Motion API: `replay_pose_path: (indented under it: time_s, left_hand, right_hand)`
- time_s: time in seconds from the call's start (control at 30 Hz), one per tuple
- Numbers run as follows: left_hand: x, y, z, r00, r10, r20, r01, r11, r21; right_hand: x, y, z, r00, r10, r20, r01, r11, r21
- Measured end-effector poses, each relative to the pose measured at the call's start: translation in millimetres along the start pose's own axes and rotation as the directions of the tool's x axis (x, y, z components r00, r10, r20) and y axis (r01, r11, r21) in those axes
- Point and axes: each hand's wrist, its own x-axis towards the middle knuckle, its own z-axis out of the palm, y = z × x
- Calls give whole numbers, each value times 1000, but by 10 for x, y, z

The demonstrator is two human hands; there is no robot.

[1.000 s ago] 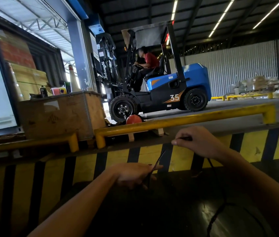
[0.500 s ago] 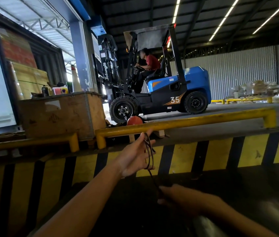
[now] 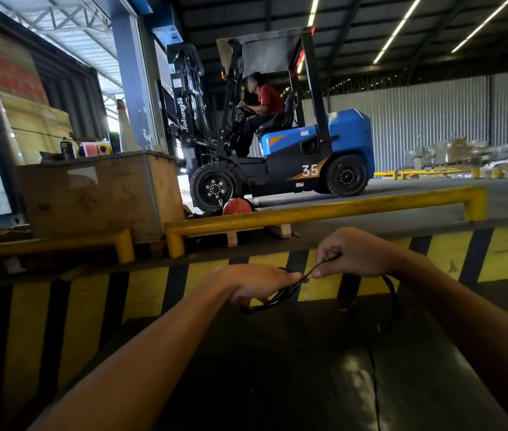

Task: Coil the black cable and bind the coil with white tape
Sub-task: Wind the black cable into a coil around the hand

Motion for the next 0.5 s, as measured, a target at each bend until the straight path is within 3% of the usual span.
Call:
replay_pose_path:
  time_s: [0.07,0.17,0.3,0.4,0.5]
  left_hand:
    - [13,-31,-6,999,36,36,-42,985,166]
    - [80,-67,60,998,56,-34,-38,920,390]
    - [213,-142,162,978,122,-170,-31,888,460]
    - [297,-223,175,942,143,-304,-5,911,413]
    - [370,-372,73,817,173,-550,68,918,391]
  right_hand:
    - [-8,4,35,1000,-5,6,5,1000,-10]
    - [15,-23,105,999,-31,20,32,998,-63]
    - [44,-104,135,999,-52,4,52,995,-84]
    - [29,-153,165,998,-67,18,68,994,-81]
    - [-32,-61,247,994,8,107,1,997,-78]
